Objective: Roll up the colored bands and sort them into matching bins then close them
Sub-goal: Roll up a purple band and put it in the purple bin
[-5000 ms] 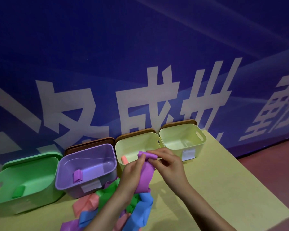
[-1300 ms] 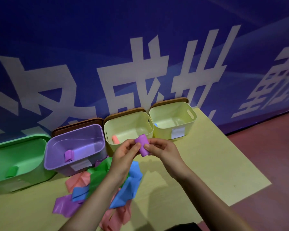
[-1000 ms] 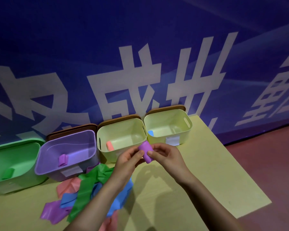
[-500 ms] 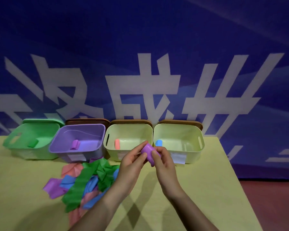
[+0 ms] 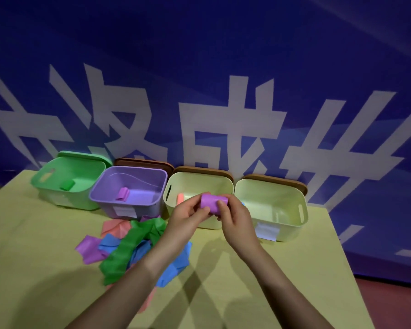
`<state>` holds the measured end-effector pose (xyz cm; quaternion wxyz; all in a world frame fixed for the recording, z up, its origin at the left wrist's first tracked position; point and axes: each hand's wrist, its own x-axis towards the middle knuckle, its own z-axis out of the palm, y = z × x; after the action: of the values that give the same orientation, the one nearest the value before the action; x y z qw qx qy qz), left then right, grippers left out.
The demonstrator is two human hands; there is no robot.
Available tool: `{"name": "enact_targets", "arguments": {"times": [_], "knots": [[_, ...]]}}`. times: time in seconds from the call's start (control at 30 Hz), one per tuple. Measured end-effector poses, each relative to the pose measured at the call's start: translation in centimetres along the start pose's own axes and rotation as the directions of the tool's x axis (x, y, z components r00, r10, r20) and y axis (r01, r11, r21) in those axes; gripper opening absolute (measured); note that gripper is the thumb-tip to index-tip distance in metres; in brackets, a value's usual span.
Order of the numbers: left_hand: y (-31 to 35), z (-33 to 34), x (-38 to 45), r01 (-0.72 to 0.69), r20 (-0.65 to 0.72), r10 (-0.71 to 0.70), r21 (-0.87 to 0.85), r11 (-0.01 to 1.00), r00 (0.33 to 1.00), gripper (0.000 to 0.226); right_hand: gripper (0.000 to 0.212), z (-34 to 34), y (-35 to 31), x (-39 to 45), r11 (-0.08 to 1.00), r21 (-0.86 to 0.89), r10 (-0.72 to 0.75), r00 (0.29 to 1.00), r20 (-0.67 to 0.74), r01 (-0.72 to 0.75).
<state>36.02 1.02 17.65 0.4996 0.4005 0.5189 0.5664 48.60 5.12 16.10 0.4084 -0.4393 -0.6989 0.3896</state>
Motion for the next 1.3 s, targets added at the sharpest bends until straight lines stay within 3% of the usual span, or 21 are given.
{"name": "enact_targets", "arguments": {"times": [0.2,0.33,0.43,0.53,0.63,0.7,0.77,0.87,1.0,1.3], "knots": [[1.6,-5.1,0.5,0.023,0.073,-0.038,0.196,0.98,0.997,0.01,0.025,3.3,-1.8,1.2,0.942,-0.308,-0.107,0.988,0.108,0.136],[2.7,-10.2,1.0,0.078,0.198,-0.143,0.304,0.95,0.97,0.016,0.024,6.8,-2.9,1.7,0.916,-0.344,-0.159,0.974,0.159,0.205],[2.9,-14.0,0.9,0.071,0.25,-0.176,0.379,0.922,0.952,0.019,0.038,10.5,-3.5,1.9,0.892,-0.368,-0.207,0.962,0.18,0.261],[2.7,-17.6,0.3,0.082,0.231,-0.156,0.301,0.95,0.96,0.026,0.05,14.4,-4.2,2.1,0.891,-0.378,-0.192,0.963,0.19,0.252],[1.8,-20.8,0.0,0.105,0.091,-0.116,0.111,0.988,0.989,0.021,0.035,18.9,-5.6,2.5,0.956,-0.24,-0.139,0.982,0.127,0.166],[1.0,-22.8,0.4,0.125,-0.032,-0.125,-0.025,0.992,0.992,0.02,0.022,21.5,-6.8,3.3,0.998,0.068,0.011,0.999,0.034,-0.013],[0.6,-24.7,0.9,0.168,-0.12,-0.189,-0.167,0.971,0.975,0.019,0.013,23.7,-7.6,4.3,0.927,0.31,0.199,0.977,0.073,-0.212],[0.5,-27.1,2.1,0.2,-0.151,-0.246,-0.266,0.943,0.958,0.019,0.021,26.0,-7.6,5.4,0.876,0.342,0.29,0.939,0.187,-0.339],[1.1,-28.5,3.9,0.214,-0.09,-0.244,-0.257,0.943,0.966,0.018,0.021,27.3,-7.7,7.0,0.825,0.346,0.396,0.894,0.21,-0.447],[-0.5,-31.6,9.5,0.322,0.03,-0.322,-0.19,0.928,0.946,0.019,0.024,30.1,-5.3,11.6,0.889,0.184,0.405,0.907,0.113,-0.42]]}}
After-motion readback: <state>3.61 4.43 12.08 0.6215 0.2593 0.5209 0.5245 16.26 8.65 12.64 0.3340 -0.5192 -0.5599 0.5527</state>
